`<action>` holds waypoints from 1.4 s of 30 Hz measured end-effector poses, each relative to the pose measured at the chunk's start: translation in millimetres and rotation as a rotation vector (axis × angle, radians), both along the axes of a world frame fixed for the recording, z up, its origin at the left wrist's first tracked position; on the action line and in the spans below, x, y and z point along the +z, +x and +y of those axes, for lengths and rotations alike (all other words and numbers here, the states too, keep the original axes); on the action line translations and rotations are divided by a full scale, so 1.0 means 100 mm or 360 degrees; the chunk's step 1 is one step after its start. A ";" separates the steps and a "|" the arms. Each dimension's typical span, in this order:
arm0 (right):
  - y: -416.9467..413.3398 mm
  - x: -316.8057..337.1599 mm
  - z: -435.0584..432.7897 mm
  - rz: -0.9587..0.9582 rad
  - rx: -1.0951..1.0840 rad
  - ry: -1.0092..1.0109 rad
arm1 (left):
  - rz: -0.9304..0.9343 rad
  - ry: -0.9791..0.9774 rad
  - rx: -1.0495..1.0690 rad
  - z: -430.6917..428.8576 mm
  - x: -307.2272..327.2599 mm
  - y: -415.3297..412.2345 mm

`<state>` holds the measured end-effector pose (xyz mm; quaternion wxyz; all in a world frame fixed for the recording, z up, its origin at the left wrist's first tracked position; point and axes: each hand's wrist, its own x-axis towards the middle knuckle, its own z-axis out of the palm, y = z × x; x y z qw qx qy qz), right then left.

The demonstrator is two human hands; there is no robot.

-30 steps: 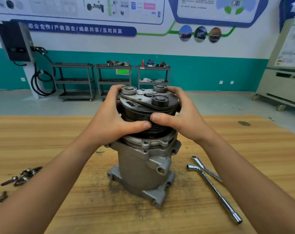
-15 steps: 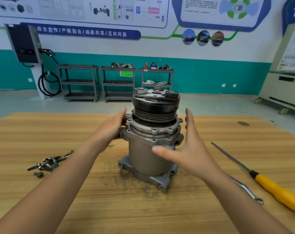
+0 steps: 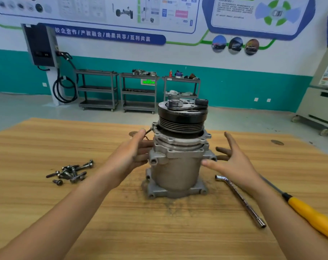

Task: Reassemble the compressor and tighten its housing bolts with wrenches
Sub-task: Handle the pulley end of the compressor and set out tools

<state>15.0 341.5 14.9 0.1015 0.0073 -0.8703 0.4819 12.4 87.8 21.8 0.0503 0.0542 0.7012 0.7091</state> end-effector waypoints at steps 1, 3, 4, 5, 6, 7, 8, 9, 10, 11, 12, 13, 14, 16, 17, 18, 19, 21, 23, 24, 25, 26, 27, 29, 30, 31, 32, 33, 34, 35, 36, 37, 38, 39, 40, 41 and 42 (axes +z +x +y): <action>-0.05 0.00 0.05 0.0005 -0.0044 -0.0024 | 0.0037 0.0005 -0.0051 0.03 -0.05 0.15; -0.16 -0.03 0.15 0.0038 -0.0146 -0.0080 | 0.0064 0.0054 -0.0161 0.09 -0.07 0.46; -0.18 -0.04 0.19 0.0071 -0.0212 -0.0122 | 0.0102 0.0071 -0.0162 0.09 -0.06 0.58; -0.18 -0.04 0.20 0.0094 -0.0263 -0.0195 | 0.0211 0.0019 -0.0094 0.05 -0.08 0.64; -0.15 -0.04 0.18 0.0097 -0.0269 -0.0293 | 0.0356 -0.0064 0.0065 -0.01 -0.08 0.67; -0.09 -0.03 0.14 0.0078 -0.0214 -0.0388 | 0.0509 -0.0130 0.0305 -0.08 -0.08 0.65; -0.01 -0.03 0.05 0.0042 -0.0118 -0.0452 | 0.0600 -0.0138 0.0566 -0.15 -0.06 0.61; 0.10 -0.02 -0.07 0.0010 -0.0015 -0.0468 | 0.0654 -0.0128 0.0768 -0.21 -0.06 0.53; 0.19 -0.02 -0.22 0.0003 0.0090 -0.0440 | 0.0655 -0.0134 0.0872 -0.25 -0.05 0.42; 0.25 -0.02 -0.35 0.0022 0.0174 -0.0370 | 0.0600 -0.0185 0.0883 -0.27 -0.05 0.28; 0.28 -0.05 -0.47 0.0062 0.0211 -0.0273 | 0.0475 -0.0249 0.0822 -0.27 -0.06 0.15; 0.28 -0.07 -0.55 0.0109 0.0197 -0.0172 | 0.0292 -0.0284 0.0696 -0.23 -0.07 0.01; 0.28 -0.08 -0.61 0.0150 0.0152 -0.0102 | 0.0090 -0.0288 0.0556 -0.19 -0.09 -0.11; 0.26 -0.08 -0.64 0.0203 0.0068 -0.0036 | -0.0170 -0.0372 0.0330 -0.09 -0.17 -0.23; 0.25 -0.08 -0.62 0.0215 0.0059 -0.0015 | -0.0223 -0.0419 0.0274 -0.06 -0.23 -0.26; 0.24 -0.07 -0.61 0.0217 0.0059 0.0001 | -0.0244 -0.0392 0.0261 -0.04 -0.29 -0.28; 0.23 -0.07 -0.60 0.0217 0.0062 0.0011 | -0.0262 -0.0310 0.0258 -0.03 -0.34 -0.27; 0.23 -0.07 -0.58 0.0228 0.0069 0.0008 | -0.0267 -0.0161 0.0261 -0.03 -0.38 -0.27; 0.23 -0.08 -0.57 0.0243 0.0080 -0.0002 | -0.0191 -0.0173 0.0260 -0.07 -0.38 -0.28; 0.23 -0.08 -0.57 0.0252 0.0088 -0.0009 | -0.0076 -0.0281 0.0303 -0.12 -0.38 -0.29; 0.23 -0.08 -0.56 0.0265 0.0097 -0.0011 | 0.0100 -0.0515 0.0394 -0.20 -0.40 -0.33; 0.23 -0.08 -0.56 0.0281 0.0105 -0.0009 | 0.0289 -0.0874 0.0527 -0.33 -0.42 -0.39; 0.22 -0.09 -0.57 0.0294 0.0110 -0.0005 | 0.0410 -0.1299 0.0643 -0.48 -0.45 -0.45; 0.21 -0.09 -0.57 0.0301 0.0109 0.0008 | 0.0210 -0.2032 0.0639 -0.77 -0.52 -0.59; 0.19 -0.09 -0.56 0.0298 0.0112 0.0017 | 0.0018 -0.2200 0.0559 -0.87 -0.53 -0.64; 0.18 -0.08 -0.56 0.0295 0.0118 0.0021 | -0.0108 -0.2277 0.0504 -0.93 -0.55 -0.67; 0.18 -0.08 -0.56 0.0295 0.0125 0.0018 | -0.0132 -0.2326 0.0505 -0.96 -0.58 -0.72; 0.18 -0.08 -0.55 0.0298 0.0127 0.0014 | -0.0069 -0.2390 0.0539 -0.98 -0.60 -0.76; 0.18 -0.08 -0.55 0.0299 0.0125 0.0013 | 0.0029 -0.2471 0.0576 -0.99 -0.60 -0.80; 0.19 -0.08 -0.55 0.0302 0.0128 0.0021 | 0.0140 -0.2543 0.0620 -1.01 -0.58 -0.84; 0.20 -0.07 -0.55 0.0307 0.0133 0.0036 | 0.0263 -0.2594 0.0674 -1.02 -0.53 -0.86; 0.20 -0.07 -0.54 0.0309 0.0133 0.0051 | 0.0400 -0.2615 0.0720 -1.03 -0.44 -0.87; 0.18 -0.07 -0.52 0.0299 0.0134 0.0058 | 0.0551 -0.2597 0.0749 -1.03 -0.32 -0.87; 0.16 -0.08 -0.50 0.0287 0.0148 0.0051 | 0.0677 -0.2564 0.0745 -1.03 -0.17 -0.86; 0.14 -0.08 -0.46 0.0274 0.0171 0.0032 | 0.0738 -0.2556 0.0701 -1.02 -0.01 -0.83; 0.11 -0.08 -0.41 0.0258 0.0199 0.0015 | 0.0736 -0.2578 0.0617 -1.01 0.14 -0.77; 0.08 -0.07 -0.36 0.0247 0.0233 0.0008 | 0.0665 -0.2621 0.0494 -1.00 0.27 -0.68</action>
